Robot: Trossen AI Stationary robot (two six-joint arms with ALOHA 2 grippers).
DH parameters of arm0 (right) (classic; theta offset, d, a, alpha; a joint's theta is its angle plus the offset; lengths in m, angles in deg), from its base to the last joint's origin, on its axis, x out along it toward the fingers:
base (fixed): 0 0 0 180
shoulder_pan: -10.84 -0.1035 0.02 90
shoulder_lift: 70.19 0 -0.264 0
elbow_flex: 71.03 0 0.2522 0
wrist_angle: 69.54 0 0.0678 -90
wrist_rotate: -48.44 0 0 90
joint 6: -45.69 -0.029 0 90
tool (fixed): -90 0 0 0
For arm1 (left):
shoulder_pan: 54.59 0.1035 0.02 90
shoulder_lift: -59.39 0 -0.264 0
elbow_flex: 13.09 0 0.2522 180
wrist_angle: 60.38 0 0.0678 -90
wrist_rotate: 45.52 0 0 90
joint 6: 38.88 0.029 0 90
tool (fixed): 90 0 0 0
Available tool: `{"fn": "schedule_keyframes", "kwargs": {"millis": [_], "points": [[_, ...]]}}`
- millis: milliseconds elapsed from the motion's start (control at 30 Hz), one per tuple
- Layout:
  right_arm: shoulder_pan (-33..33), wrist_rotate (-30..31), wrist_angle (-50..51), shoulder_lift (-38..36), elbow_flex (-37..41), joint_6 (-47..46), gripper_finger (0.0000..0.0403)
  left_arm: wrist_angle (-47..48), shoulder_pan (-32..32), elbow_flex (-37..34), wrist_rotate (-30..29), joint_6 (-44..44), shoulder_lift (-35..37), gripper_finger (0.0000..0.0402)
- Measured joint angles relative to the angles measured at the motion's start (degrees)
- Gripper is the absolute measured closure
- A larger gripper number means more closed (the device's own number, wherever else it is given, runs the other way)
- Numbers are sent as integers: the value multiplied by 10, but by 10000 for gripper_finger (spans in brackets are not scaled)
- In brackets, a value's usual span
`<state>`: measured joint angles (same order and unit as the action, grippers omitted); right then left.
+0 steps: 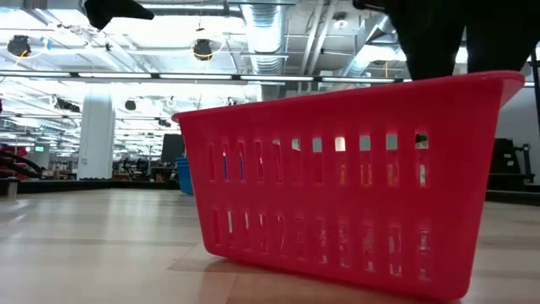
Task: Stack baskets by color
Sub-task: Stack the bottom red bin on the top red bins
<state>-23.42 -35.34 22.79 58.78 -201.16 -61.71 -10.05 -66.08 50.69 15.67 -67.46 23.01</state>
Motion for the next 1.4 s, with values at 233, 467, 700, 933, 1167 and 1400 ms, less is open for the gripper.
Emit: {"fn": "schedule_keyframes", "kwargs": {"millis": [233, 467, 700, 933, 1167, 1400], "points": [[-8, -4, -6, 14, -1, -35, 218, 0, 0, 0, 0, 1, 0, 139], [-10, -3, -45, 16, 20, -43, 219, 1, 0, 0, 0, 1, 0, 139], [-7, -11, -129, 16, 86, -39, 225, 1, 0, 0, 0, 1, 0, 139], [12, -11, -80, 5, 85, 10, 288, 0, 0, 0, 0, 0, 0, 139], [47, -5, -19, 3, 84, 116, 389, 0, 0, 0, -4, 2, 0, 139], [117, 45, -6, -12, 85, 285, 394, 0, 0, 0, -5, 2, 0, 139]]}}
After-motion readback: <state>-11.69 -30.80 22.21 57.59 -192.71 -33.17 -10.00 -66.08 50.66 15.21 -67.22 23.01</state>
